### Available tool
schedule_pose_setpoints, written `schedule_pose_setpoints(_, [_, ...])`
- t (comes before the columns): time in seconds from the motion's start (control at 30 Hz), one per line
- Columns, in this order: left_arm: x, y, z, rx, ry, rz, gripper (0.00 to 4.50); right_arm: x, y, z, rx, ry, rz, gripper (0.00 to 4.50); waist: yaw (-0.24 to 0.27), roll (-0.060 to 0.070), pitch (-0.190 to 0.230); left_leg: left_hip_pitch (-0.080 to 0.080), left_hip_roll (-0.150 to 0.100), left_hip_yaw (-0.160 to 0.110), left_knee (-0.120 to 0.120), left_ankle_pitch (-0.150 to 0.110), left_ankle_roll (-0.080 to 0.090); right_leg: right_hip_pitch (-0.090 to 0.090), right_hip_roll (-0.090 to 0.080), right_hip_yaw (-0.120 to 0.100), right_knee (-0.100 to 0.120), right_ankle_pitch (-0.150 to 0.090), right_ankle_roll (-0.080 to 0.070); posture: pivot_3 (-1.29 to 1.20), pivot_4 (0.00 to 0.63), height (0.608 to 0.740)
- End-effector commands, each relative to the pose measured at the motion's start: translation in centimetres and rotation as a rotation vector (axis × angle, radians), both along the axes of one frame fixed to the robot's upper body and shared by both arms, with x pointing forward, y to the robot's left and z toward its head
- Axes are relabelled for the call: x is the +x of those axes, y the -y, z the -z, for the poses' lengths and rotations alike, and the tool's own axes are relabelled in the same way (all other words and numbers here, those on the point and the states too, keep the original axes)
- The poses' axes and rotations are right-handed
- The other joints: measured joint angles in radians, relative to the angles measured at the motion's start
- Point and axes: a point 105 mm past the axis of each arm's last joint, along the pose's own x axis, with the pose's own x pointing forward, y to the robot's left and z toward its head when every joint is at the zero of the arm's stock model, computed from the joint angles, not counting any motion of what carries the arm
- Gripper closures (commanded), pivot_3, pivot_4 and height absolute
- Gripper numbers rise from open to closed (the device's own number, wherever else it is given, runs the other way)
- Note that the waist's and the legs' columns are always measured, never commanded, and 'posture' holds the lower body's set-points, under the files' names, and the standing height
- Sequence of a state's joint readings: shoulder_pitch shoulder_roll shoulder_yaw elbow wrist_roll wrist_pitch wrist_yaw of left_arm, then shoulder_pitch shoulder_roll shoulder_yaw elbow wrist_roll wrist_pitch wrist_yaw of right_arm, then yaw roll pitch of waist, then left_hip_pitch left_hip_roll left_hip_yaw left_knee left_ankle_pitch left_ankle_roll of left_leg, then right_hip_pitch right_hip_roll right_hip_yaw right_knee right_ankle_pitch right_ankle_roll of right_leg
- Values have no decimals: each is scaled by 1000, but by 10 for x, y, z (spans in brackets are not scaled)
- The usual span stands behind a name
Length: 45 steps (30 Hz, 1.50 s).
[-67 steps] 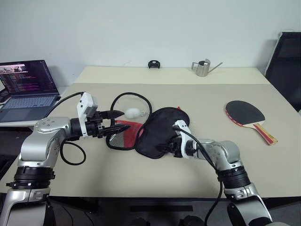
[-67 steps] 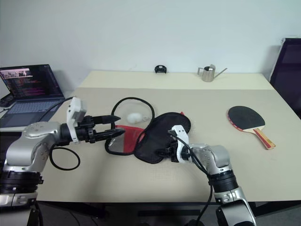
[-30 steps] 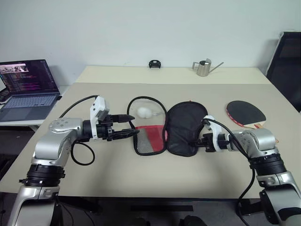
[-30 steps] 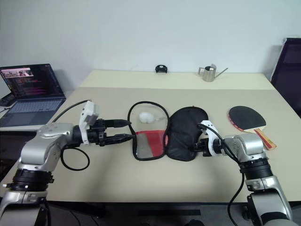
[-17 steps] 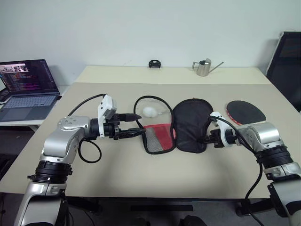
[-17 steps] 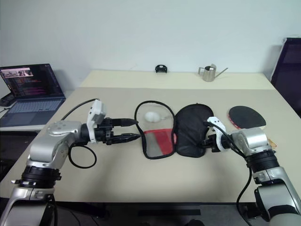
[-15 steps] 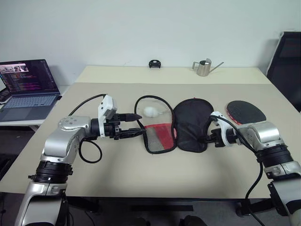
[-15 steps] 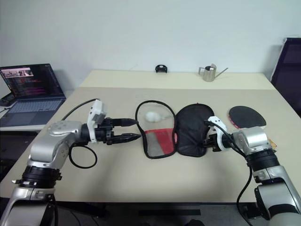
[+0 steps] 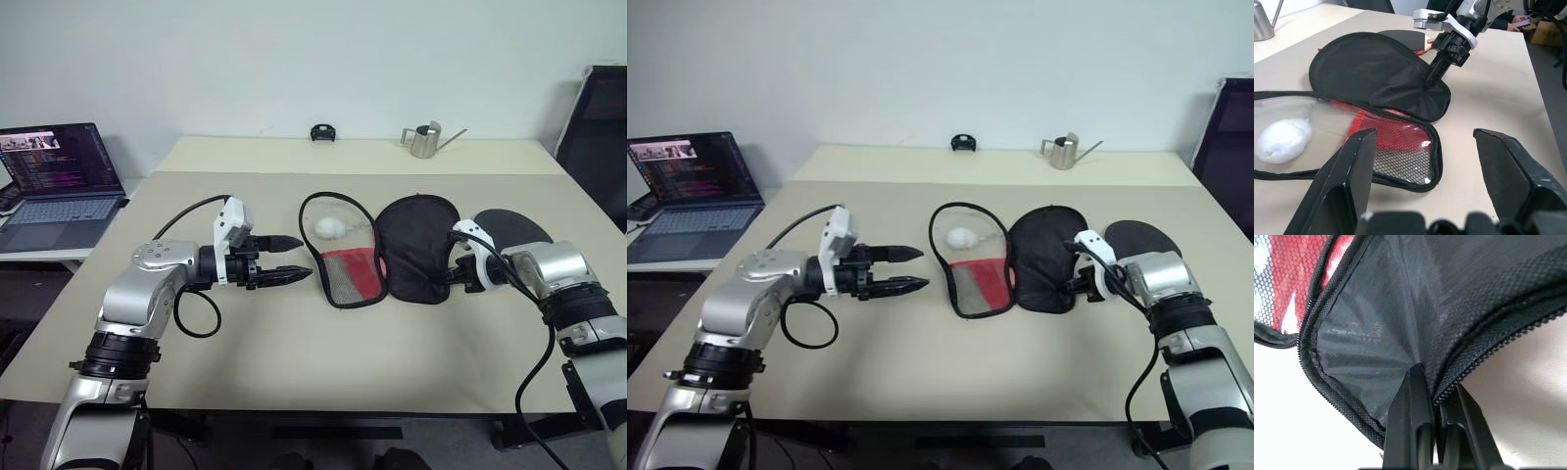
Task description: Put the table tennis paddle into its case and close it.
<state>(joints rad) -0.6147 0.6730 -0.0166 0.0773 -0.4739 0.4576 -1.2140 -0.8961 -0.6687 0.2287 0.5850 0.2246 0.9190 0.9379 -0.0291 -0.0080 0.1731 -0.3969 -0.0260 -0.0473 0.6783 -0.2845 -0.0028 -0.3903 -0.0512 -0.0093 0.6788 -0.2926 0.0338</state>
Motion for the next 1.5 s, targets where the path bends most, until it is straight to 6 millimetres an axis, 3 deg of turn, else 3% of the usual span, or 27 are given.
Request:
schedule_pose_setpoints(0.03, [-4, 8, -13, 4, 54, 36, 1058, 10, 7, -18, -22, 81, 25, 3479, 0, 0, 0, 0, 0, 0, 0, 0, 0, 0, 0, 0, 0, 0, 0, 0, 150, 740])
schedule_pose_setpoints(0.33, [-4, 10, -12, 1, 54, 41, 1058, 20, 36, -18, -88, 160, 136, 478, 1, 0, 0, 0, 0, 0, 0, 0, 0, 0, 0, 0, 0, 0, 0, 0, 150, 740])
schedule_pose_setpoints(0.6, [-7, 14, -12, -32, 49, 40, 1058, 3, 53, -35, 20, 208, 161, 478, 2, 0, 0, -1, -1, 0, 0, 0, 0, 0, -1, 0, -1, 0, 0, 0, 150, 740])
schedule_pose_setpoints(0.77, [-9, 23, -12, -24, 94, 31, 1058, -8, 60, -67, 127, 374, 170, 478, 2, 0, 1, -2, -1, 0, 0, 0, 0, 0, -1, 0, -1, 0, 0, 0, 150, 740])
schedule_pose_setpoints(0.83, [-10, 27, -16, -50, 99, 30, 1058, -13, 62, -79, 150, 439, 166, 96, 0, 0, 1, -1, -1, 0, 0, 0, 0, 0, -1, 1, 0, 0, 0, 0, 150, 740])
schedule_pose_setpoints(0.93, [-11, 34, -22, -75, 112, 40, 1058, -22, 67, -90, 194, 490, 174, 21, 2, 0, 1, -1, 0, 0, 0, 0, 0, 0, -1, 0, 0, 0, 0, 0, 150, 740])
schedule_pose_setpoints(1.27, [-11, 45, -34, -75, 142, 93, 1058, -20, 149, -78, -22, 517, 378, 21, -1, 0, 1, 0, -1, 1, 1, 0, 0, 1, -1, 1, 0, 0, 0, 0, 150, 740])
schedule_pose_setpoints(1.5, [-12, 46, -35, -70, 144, 102, 1058, -17, 169, -57, -81, 420, 397, 21, -3, 0, 1, 1, 0, 4, 0, 0, 0, 1, 0, 2, 0, 0, 0, 0, 150, 740])
